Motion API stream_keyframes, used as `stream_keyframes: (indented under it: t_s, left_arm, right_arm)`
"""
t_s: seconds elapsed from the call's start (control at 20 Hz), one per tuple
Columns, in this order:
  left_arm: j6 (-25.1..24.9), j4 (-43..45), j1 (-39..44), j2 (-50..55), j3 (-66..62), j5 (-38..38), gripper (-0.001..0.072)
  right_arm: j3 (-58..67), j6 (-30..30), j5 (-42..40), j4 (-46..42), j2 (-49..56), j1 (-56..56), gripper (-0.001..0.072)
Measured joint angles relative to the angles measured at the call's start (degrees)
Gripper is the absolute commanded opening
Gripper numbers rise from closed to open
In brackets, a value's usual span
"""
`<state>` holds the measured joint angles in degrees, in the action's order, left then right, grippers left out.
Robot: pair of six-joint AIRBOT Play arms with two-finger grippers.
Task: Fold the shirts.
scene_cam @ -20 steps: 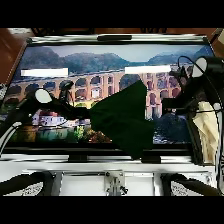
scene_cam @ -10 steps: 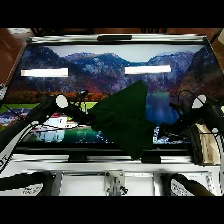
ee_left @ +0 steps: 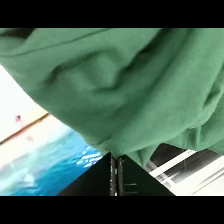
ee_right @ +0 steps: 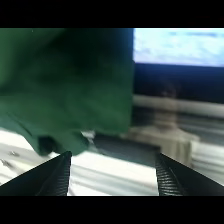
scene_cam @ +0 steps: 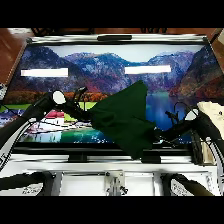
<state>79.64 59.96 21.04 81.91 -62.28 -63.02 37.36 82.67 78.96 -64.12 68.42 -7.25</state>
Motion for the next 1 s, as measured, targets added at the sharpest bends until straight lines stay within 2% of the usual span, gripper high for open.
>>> stream_keyframes:
  t_s: [0.2,0.35,0.4,0.45,0.5,0.55,0.7,0.8,1.0]
  left_arm:
    - [-1.0,0.0,-0.6,-1.0,-1.4,-1.7,0.0030]
    - [-1.6,0.0,-0.7,-1.8,-2.2,-2.5,0.0030]
    - [-1.7,0.0,-0.7,-2.0,-2.3,-2.9,0.0030]
    - [-1.9,0.0,-0.7,-2.3,-2.5,-3.1,0.0030]
    - [-2.0,0.1,-0.7,-2.4,-2.8,-3.2,0.0030]
    - [-2.4,0.1,-0.7,-2.5,-3.2,-3.8,0.0029]
    - [-3.4,2.0,-0.7,-3.5,-6.2,-5.7,0.0029]
    - [-3.7,4.3,-0.7,-5.2,-9.8,-6.3,0.0029]
    - [-4.0,9.1,-0.7,-11.1,-23.7,-7.0,0.0029]
  right_arm:
    - [-1.7,-0.2,-4.2,3.7,3.1,0.0,0.0617]
    - [-2.0,0.0,-5.0,7.0,6.1,0.0,0.0580]
    - [-2.0,0.0,-5.3,8.0,7.1,0.2,0.0470]
    - [-2.1,0.0,-6.0,8.6,7.9,0.7,0.0243]
    - [-2.2,-0.2,-7.4,8.8,8.8,1.4,0.0094]
    - [-2.1,-0.3,-8.2,9.0,9.3,2.2,0.0062]
    - [0.0,-1.4,-8.3,8.6,9.6,3.6,0.0061]
    - [4.2,-3.0,-5.6,8.1,7.1,3.8,0.0061]
    - [20.0,-7.4,-0.3,7.3,-3.2,4.1,0.0061]
